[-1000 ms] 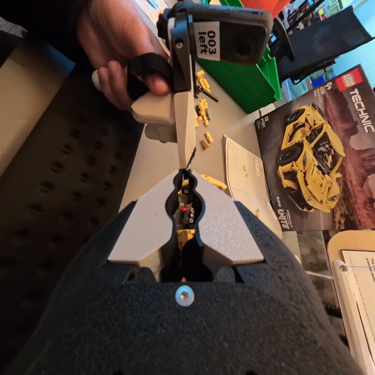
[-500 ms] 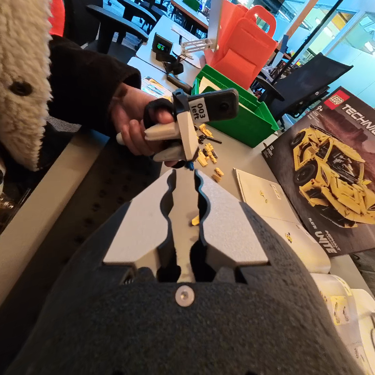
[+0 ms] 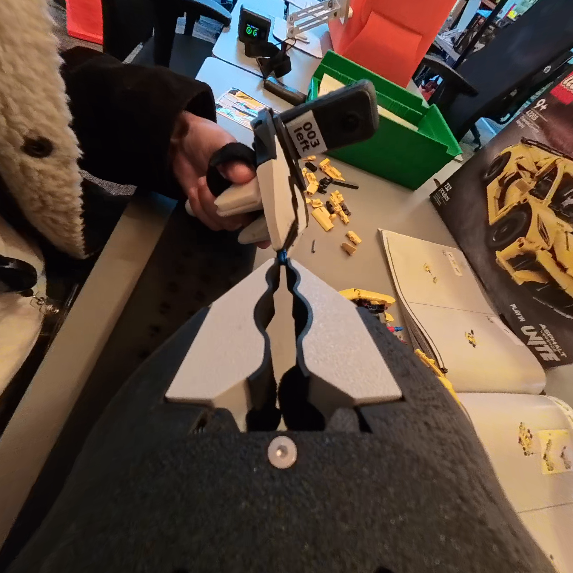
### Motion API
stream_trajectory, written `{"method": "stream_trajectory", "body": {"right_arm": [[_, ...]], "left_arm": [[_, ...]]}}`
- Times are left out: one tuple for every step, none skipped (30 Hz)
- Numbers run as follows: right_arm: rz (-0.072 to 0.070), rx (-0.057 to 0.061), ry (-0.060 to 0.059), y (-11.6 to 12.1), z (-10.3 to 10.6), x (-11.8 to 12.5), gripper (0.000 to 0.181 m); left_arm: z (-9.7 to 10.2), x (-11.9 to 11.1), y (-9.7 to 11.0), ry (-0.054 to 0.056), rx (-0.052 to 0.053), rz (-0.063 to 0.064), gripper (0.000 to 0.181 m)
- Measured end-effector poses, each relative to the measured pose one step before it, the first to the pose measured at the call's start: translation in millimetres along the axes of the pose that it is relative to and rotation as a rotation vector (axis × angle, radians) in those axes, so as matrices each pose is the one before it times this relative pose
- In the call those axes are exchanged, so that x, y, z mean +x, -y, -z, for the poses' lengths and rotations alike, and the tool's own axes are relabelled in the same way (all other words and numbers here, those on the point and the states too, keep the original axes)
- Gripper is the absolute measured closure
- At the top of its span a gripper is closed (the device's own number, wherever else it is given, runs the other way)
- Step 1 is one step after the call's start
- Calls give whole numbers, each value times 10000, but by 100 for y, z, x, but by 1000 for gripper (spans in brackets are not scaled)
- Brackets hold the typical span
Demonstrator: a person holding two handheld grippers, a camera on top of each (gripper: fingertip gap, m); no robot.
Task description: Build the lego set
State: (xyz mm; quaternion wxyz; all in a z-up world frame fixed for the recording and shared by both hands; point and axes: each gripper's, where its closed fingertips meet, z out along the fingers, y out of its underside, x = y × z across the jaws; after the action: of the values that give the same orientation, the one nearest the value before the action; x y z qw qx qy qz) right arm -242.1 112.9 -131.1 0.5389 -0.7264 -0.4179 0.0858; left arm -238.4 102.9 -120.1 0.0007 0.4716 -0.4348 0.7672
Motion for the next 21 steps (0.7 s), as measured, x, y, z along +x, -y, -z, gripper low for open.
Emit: {"method": "stream_trajectory", "body": {"right_arm": [[11, -44, -129, -43, -57, 95, 179], [-95, -75, -89, -92, -65, 47, 179], [-131, -39, -5, -82, -38, 39, 179], [-155, -12, 38, -56, -7, 31, 179], [-129, 25, 31, -39, 44, 60, 179], [-153, 51, 5, -94, 139, 98, 178], [-212, -115, 93, -398, 386, 67, 178], [-292, -327, -163, -851, 919, 646, 181], [-347, -305, -315, -1163, 1443, 1058, 181], [-464, -451, -115, -1689, 1722, 928, 181], [-469, -840, -87, -2345, 1720, 978, 175], [-476, -1032, -263, -2709, 1535, 1163, 172], [-435, -856, 10, -2530, 1058, 488, 167], [-272, -766, 30, -2193, 641, 153, 162], [-96, -606, -186, -1608, 361, 180, 160], [79, -479, 0, -1175, 163, -308, 157], [118, -576, -184, -1127, 134, -80, 155], [95, -448, -527, -902, 207, 511, 155], [-24, -155, -466, -529, 166, 583, 156], [-89, -114, -173, -389, 75, 336, 156], [-231, -114, -31, -363, 37, 305, 156]], "left_arm": [[23, -89, 68, 92, 46, -77, 177], [-7, -93, 20, 103, 18, -94, 177], [-3, -91, 3, 122, -21, -137, 178], [-28, -61, -8, 170, -23, -228, 178], [-75, -55, 12, 203, 3, -306, 177], [-148, -93, 7, 245, -12, -335, 177], [-211, -214, -184, 319, -134, -346, 177], [-26, -410, -96, 414, -87, -353, 177], [156, -203, 15, 242, -46, -323, 177], [225, 0, 44, 127, -25, -407, 177], [208, -223, 27, 269, -58, -417, 177], [103, -365, -86, 318, -131, -317, 177], [-3, -263, 19, 196, -42, -176, 177], [-107, -280, 25, 159, -11, -53, 177], [-189, -250, -131, 106, -115, 16, 177], [-226, -104, -177, 37, -145, -39, 176], [-208, -72, -122, 74, -117, -128, 177], [-190, -96, -109, 112, -105, -143, 177], [-196, -83, -147, 82, -117, -104, 177], [-179, -78, -144, 68, -105, -70, 176], [-146, -84, -36, 64, -44, -61, 177]]}}
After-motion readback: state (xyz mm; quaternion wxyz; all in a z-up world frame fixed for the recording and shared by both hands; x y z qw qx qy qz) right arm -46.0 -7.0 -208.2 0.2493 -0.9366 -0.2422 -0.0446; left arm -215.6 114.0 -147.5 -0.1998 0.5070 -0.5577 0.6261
